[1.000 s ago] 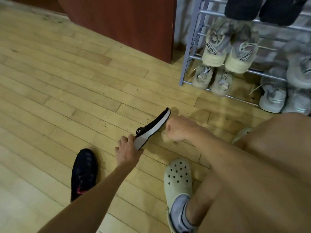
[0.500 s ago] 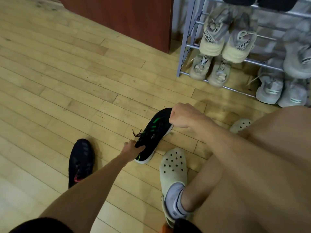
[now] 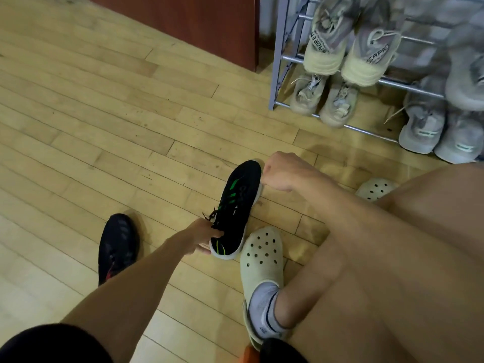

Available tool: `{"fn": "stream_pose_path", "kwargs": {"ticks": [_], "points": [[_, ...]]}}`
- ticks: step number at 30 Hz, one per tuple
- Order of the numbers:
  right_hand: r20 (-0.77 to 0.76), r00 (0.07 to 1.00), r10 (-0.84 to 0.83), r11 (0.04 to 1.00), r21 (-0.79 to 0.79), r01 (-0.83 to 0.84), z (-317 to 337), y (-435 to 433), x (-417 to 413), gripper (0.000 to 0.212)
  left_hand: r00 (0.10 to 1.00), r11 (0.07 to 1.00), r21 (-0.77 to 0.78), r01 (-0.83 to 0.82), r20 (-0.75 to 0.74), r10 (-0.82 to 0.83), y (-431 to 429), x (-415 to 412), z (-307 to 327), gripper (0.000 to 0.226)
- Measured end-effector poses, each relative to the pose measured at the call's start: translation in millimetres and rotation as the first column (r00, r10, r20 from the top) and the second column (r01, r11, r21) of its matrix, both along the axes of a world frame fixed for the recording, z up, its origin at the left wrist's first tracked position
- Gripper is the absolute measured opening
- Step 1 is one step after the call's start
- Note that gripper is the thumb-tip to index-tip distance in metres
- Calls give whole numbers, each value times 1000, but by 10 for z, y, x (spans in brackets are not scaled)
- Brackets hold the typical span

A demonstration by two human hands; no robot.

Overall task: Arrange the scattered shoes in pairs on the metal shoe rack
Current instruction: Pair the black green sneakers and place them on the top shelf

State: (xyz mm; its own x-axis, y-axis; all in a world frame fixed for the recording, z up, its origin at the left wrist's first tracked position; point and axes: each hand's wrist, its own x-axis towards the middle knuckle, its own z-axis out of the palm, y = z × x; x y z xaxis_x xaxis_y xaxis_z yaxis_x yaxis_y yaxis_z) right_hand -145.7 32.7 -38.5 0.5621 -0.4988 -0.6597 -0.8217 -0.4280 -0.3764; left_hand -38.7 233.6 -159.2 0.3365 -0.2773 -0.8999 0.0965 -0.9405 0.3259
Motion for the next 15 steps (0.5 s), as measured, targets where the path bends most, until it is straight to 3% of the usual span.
{"fn": "stream_pose_path", "kwargs": {"ticks": [5, 8, 12, 15], "points": [[2, 1000, 23, 1000, -2, -23, 219, 207, -45, 31, 984, 988, -154, 14, 178, 14, 22, 60, 377, 27], [19, 999, 32, 999, 32, -33, 372, 400, -47, 16, 977, 967, -256, 17, 211, 39, 40, 109, 744, 22], [120, 982, -149, 961, 251, 115, 773, 530, -51, 47, 963, 895, -446, -22, 230, 138, 52, 91, 1314, 23], [221, 951, -218, 963, 208, 172, 1206, 536, -113, 59, 948, 804, -594, -26, 239, 208, -35, 6, 1800, 20]]}}
